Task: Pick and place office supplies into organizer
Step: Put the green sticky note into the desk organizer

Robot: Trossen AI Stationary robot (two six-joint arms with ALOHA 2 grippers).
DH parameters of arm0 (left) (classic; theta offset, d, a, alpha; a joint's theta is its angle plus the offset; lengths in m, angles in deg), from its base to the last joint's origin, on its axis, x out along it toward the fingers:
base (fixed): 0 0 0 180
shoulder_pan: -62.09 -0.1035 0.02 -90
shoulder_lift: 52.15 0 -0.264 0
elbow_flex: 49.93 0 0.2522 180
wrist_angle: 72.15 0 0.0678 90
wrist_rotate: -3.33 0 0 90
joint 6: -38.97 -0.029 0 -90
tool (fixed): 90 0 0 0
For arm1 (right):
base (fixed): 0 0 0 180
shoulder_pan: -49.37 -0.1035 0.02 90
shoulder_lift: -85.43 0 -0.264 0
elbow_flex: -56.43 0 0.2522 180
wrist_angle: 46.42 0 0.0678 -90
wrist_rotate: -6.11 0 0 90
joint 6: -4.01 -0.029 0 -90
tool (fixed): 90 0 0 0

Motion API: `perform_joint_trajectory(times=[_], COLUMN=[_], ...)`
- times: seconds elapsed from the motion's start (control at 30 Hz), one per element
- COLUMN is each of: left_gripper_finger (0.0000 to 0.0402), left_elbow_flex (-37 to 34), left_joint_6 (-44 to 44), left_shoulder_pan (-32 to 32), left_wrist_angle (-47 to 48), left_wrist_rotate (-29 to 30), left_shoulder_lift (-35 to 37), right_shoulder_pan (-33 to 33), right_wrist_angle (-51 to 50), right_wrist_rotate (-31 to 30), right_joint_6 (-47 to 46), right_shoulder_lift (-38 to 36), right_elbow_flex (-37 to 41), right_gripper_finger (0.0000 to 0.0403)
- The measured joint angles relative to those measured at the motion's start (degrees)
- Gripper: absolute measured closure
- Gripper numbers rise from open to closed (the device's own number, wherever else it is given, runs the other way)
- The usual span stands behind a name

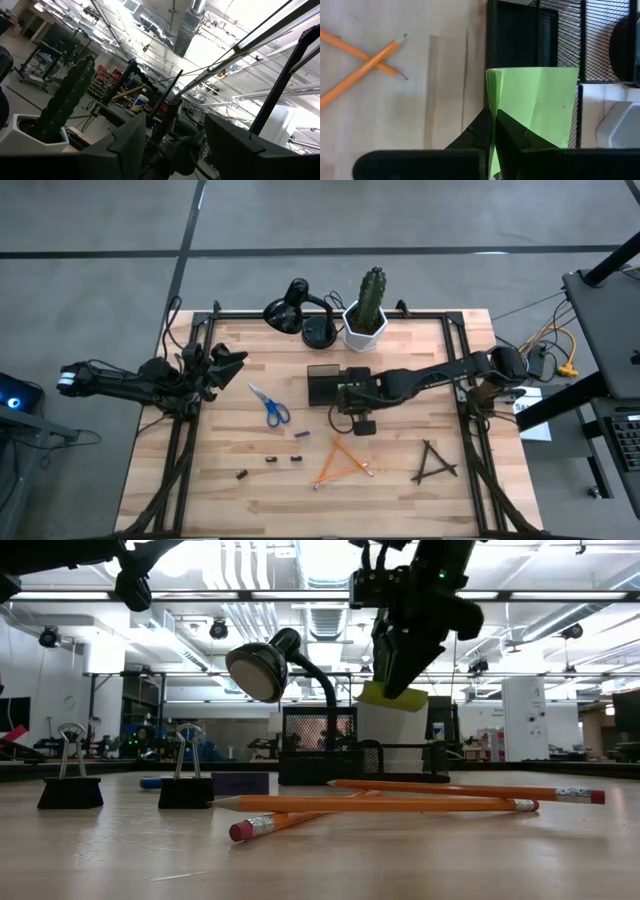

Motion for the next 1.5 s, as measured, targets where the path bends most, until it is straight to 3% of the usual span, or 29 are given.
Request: perform_joint_trajectory(times=[0.7,1.5], left_gripper_finger=[0.0214,0.0214], left_elbow_flex=[0.0,0.0], left_joint_6=[-0.2,-0.1], left_shoulder_pan=[0.0,0.0], left_wrist_angle=[0.0,0.0], left_wrist_rotate=[0.0,0.0], left_shoulder_lift=[0.0,0.0], right_shoulder_pan=[3.4,6.6], right_wrist_angle=[-2.3,11.0], right_wrist_rotate=[0.6,2.2], right_joint_6=[3.0,4.3], right_shoulder_lift=[0.0,0.0], right_elbow_flex=[1.2,10.0], right_gripper_finger=[0.0394,0.0395])
